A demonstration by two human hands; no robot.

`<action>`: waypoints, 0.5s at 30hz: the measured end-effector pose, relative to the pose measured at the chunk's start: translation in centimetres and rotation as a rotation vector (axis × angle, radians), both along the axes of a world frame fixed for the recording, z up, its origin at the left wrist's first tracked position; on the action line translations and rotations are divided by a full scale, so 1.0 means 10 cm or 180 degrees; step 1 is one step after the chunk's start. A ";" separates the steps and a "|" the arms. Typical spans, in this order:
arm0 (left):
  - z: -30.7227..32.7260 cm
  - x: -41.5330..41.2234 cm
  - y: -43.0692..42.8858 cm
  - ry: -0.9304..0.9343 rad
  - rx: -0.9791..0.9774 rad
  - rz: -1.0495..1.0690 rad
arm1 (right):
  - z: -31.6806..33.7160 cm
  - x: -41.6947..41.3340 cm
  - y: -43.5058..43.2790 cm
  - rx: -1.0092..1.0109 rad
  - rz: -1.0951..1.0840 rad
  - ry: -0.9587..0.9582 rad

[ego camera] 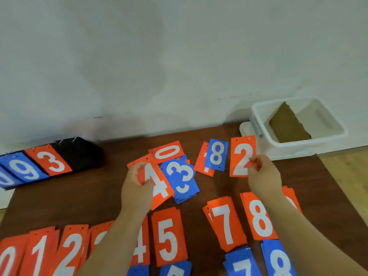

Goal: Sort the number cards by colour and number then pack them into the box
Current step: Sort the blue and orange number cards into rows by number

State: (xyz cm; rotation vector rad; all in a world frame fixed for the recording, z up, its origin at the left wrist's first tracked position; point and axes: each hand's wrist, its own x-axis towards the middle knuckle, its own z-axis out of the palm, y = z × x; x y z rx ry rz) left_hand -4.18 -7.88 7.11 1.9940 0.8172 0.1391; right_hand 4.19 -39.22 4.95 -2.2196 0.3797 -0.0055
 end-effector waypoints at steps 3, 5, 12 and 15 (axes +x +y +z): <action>0.14 -0.27 0.07 -0.0090 0.0063 -0.0028 | 0.17 -0.30 0.07 0.0283 -0.0022 -0.0091; 0.21 -0.49 0.19 -0.0108 0.0133 -0.0016 | 0.27 -0.50 0.17 0.0385 0.0043 -0.0060; 0.35 -1.53 0.75 -0.0001 0.0094 0.0081 | 0.48 -1.36 0.79 0.0647 0.0433 -0.0093; 0.32 -2.07 0.99 -0.0015 0.0032 0.0195 | 0.47 -1.76 1.05 0.0596 0.0544 -0.0076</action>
